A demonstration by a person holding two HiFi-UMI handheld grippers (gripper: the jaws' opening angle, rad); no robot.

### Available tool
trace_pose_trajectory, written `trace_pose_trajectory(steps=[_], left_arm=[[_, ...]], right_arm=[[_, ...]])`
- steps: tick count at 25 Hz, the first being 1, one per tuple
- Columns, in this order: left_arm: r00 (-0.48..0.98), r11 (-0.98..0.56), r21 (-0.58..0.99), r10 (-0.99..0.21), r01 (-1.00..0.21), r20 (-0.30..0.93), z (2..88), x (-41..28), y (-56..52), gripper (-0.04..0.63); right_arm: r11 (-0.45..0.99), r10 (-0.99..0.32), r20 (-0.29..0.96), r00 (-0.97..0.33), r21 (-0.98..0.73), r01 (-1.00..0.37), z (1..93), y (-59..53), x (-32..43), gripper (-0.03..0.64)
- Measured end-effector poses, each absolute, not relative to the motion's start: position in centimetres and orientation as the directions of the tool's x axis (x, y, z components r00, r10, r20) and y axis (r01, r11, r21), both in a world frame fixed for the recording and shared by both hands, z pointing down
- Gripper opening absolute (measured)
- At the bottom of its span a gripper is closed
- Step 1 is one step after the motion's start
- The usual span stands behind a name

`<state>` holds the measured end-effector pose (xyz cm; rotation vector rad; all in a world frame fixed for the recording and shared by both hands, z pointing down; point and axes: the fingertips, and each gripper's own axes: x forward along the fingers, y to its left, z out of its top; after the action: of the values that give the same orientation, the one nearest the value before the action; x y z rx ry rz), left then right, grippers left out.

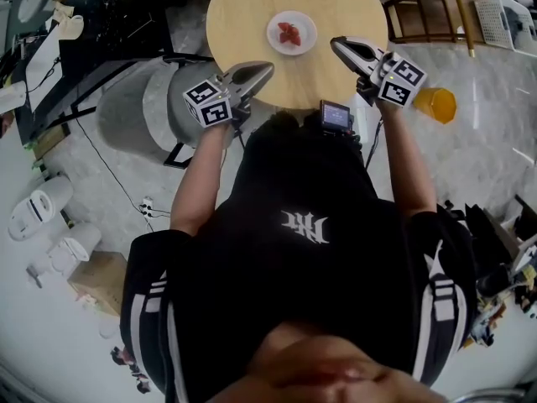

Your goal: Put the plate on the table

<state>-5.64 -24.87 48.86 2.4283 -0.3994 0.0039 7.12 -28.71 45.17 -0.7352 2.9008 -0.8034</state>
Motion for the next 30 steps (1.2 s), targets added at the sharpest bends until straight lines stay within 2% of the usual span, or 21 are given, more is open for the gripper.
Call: trace_pose_trajectory(steps=[12, 30], left_arm=[[0.963, -0.763, 0.596, -0.259, -0.250, 0.073, 47.4, -5.4, -23.8, 0.002], [0.975, -0.802, 0.558, -0.208, -0.212, 0.073, 45.4, -6.0, -24.4, 0.002]], right_arm=[[0.779, -0.458, 0.019, -0.889, -0.472, -0.412, 43.7, -25.6, 6.2, -0.002], [0.793, -0.481, 0.035, -0.876, -0.409, -0.451, 42.1, -26.2, 5.8, -0.002]])
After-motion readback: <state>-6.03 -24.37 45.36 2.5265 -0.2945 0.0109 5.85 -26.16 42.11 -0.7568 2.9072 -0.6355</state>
